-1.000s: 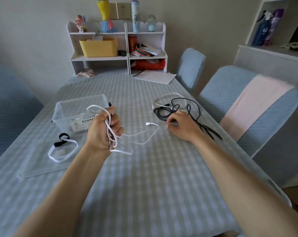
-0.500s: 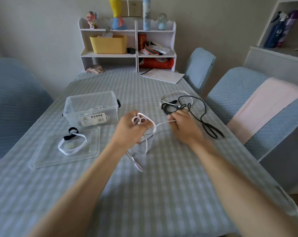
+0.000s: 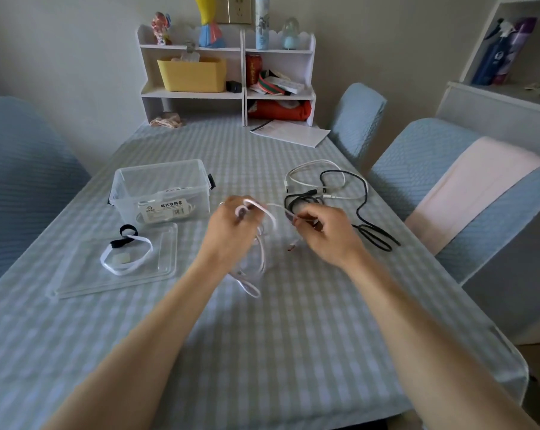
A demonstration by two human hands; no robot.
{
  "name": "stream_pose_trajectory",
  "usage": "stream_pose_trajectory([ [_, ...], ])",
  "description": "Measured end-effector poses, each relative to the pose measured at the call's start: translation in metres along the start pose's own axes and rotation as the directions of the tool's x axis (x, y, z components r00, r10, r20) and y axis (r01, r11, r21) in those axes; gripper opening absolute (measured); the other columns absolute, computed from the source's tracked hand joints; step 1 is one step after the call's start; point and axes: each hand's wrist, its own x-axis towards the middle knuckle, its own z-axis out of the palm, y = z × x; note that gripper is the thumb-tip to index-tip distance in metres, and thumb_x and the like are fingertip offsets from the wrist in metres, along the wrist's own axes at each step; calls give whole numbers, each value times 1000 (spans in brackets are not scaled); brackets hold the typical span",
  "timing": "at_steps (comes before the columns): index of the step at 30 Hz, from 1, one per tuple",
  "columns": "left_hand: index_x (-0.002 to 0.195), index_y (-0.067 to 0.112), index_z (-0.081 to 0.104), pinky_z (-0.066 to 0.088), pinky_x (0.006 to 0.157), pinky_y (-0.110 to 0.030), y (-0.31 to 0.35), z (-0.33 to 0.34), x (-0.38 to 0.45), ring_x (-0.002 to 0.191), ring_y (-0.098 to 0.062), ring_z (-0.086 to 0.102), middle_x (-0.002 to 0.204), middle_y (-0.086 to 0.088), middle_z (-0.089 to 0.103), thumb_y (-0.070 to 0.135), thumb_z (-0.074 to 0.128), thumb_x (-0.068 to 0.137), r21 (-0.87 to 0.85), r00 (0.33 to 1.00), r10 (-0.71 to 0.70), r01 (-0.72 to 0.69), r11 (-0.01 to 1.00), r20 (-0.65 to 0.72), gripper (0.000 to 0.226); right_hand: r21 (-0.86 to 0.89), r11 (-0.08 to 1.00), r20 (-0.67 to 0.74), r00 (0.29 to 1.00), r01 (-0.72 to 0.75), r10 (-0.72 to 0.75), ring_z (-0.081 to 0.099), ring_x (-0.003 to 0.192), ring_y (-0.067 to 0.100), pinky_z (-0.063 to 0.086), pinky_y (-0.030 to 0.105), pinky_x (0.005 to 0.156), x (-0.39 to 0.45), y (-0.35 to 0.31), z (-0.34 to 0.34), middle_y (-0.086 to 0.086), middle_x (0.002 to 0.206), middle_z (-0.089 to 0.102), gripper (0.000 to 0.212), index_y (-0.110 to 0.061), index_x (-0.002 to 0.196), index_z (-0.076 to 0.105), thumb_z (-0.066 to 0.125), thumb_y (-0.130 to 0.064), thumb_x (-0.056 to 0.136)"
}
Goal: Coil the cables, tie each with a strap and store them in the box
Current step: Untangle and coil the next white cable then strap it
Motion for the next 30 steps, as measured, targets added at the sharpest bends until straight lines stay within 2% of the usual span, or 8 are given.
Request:
stream_pose_trajectory([
  [4, 63, 17, 70, 39, 56, -26, 9, -10, -1, 56, -10, 46, 55, 6, 51, 11, 68, 87, -412, 953, -246, 156, 898, -176, 25, -82, 995, 11, 998, -54, 55, 57, 74, 12, 42, 27, 67, 4, 15, -3, 0, 77, 64, 21, -9, 82, 65, 61, -23, 96],
  [7, 56, 21, 67, 40, 62, -26, 8, -24, 2, 57, -8, 50, 60, 8, 57, 8, 62, 80, -698, 895, -392, 142, 702, -213, 28, -293, 951, 80, 989, -100, 129, 53, 82, 17, 44, 33, 72, 7, 27, -1, 0, 82, 58, 21, -13, 80, 60, 57, -27, 96],
  [12, 64, 15, 76, 50, 98, -33, 5, -42, -3, 108, -20, 68, 96, -2, 75, 7, 47, 91, -866, 973, -227, 156, 474, 51, 41, -351, 903, -26, 967, -247, 255, 51, 89, 16, 39, 33, 71, 14, 40, -10, -9, 82, 48, 22, -17, 67, 53, 56, -19, 89],
  [18, 75, 4, 61, 54, 94, -41, 5, -22, -1, 87, -29, 73, 80, -9, 69, 3, 52, 91, -849, 940, -325, 251, 465, 101, 18, -218, 956, -88, 979, -198, 183, 59, 99, 13, 48, 31, 83, 5, 31, -4, -4, 101, 65, 13, -15, 96, 70, 66, -19, 84],
  [21, 82, 2, 66, 55, 91, -41, 2, -25, -5, 94, -30, 73, 92, -14, 74, 4, 53, 91, -759, 948, -310, 250, 602, 66, 16, -329, 940, -208, 978, -87, 18, 60, 97, 14, 52, 37, 74, -3, 23, -2, -4, 98, 65, 12, -15, 96, 69, 65, -19, 85],
  [25, 71, 11, 74, 56, 84, -39, 6, -24, -13, 98, -27, 72, 98, -9, 77, 10, 58, 95, -568, 966, -255, 234, 789, 44, 28, -172, 985, 85, 996, 6, 9, 57, 98, 2, 49, 24, 82, -17, -4, 6, -13, 100, 66, 45, -19, 102, 72, 54, -56, 85],
  [27, 62, 15, 72, 57, 86, -44, 9, -21, -14, 91, -28, 72, 94, -11, 77, 13, 62, 95, -573, 963, -261, 252, 780, 68, 34, -231, 972, 212, 977, 41, 9, 54, 102, 4, 44, 22, 86, -24, -12, 12, -10, 106, 66, 63, -20, 108, 71, 50, -71, 78],
  [30, 72, 8, 75, 57, 84, -47, 5, -18, -14, 82, -31, 71, 88, -16, 75, 18, 64, 94, -700, 951, -271, 295, 651, 148, 27, -117, 993, 261, 963, -31, 61, 62, 92, 0, 48, 21, 80, -29, -19, 18, -14, 99, 70, 37, -27, 102, 69, 67, -59, 84],
])
